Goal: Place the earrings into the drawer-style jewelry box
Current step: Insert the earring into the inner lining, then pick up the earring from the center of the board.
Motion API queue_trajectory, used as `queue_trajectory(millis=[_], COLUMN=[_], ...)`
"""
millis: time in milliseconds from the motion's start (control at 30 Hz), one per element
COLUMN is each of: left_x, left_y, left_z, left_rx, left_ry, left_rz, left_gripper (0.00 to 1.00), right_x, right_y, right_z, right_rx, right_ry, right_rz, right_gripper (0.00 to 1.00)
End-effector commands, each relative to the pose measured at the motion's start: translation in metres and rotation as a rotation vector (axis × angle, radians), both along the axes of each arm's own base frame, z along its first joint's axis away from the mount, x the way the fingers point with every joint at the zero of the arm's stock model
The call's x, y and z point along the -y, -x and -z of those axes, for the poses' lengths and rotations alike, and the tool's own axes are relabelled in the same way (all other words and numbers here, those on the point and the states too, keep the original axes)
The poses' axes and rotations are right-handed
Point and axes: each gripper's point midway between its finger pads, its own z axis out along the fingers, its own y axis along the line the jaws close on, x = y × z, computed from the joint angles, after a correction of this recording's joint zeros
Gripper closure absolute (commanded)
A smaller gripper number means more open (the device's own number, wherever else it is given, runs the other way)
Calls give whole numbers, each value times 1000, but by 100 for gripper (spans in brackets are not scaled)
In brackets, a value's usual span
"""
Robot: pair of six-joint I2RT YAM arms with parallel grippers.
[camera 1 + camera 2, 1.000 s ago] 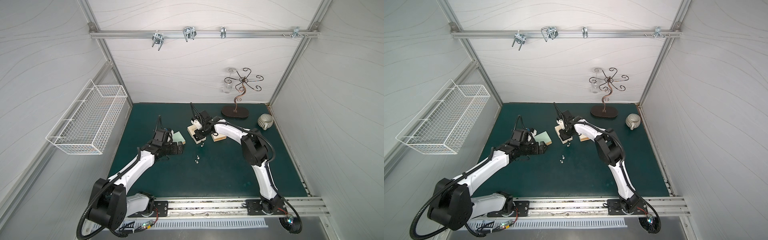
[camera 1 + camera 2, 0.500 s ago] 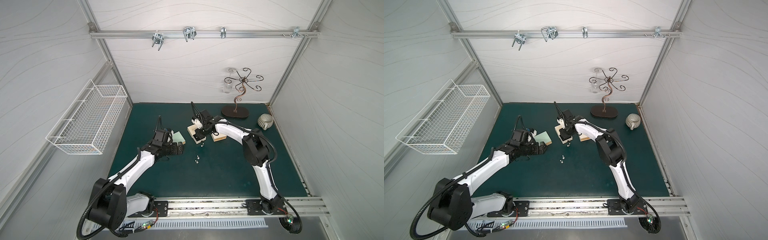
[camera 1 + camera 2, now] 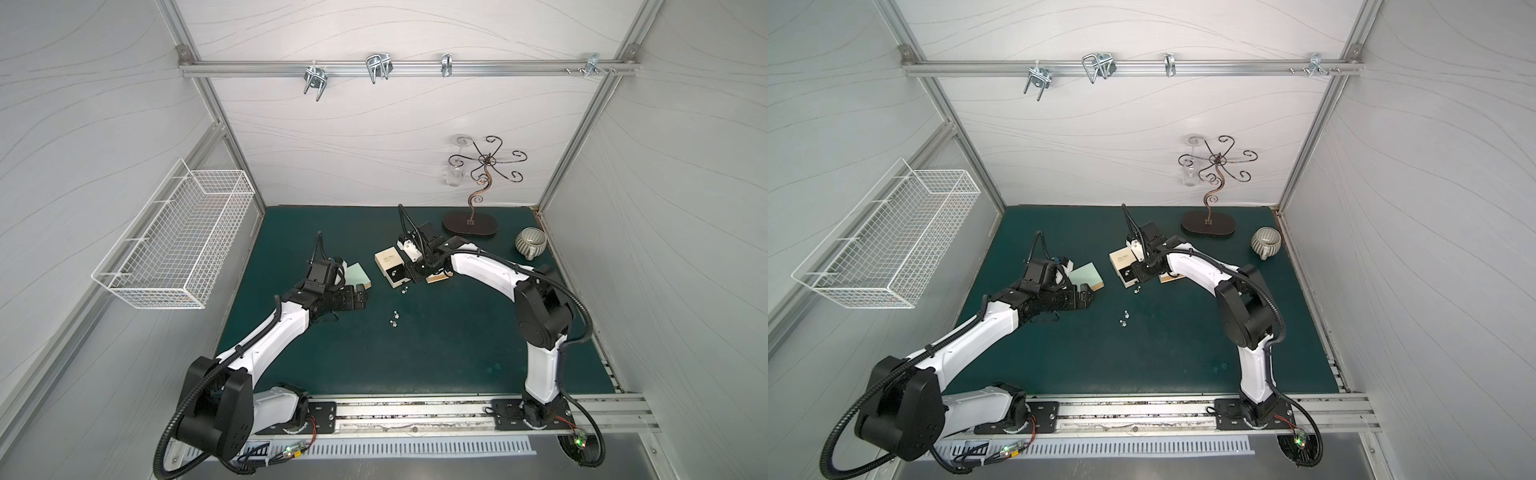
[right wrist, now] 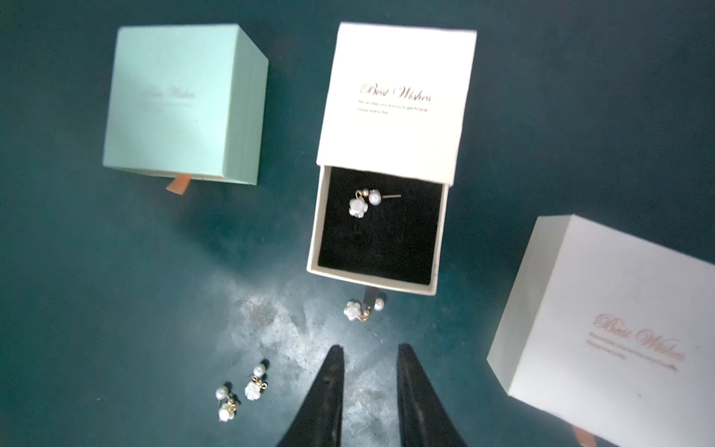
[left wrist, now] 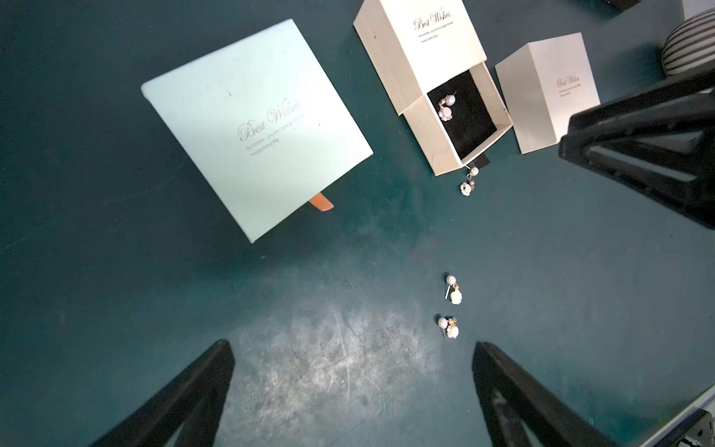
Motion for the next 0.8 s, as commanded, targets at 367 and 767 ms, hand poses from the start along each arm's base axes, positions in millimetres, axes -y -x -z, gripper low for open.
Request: queue_trajectory(millis=[367,767], left_x=[-3,-3], left_y=[-4,-4], left_z=[-8,-9], left_rx=[34,37], left_ry=[5,6], left_rz=[-21,-19], left_gripper=[1,1], right_x=[-1,-9], right_y=[11,1], right_z=[35,54], right_rx=[-35,-45], right_ry=[51,76], right_rz=[-14,25], right_gripper=[75,76])
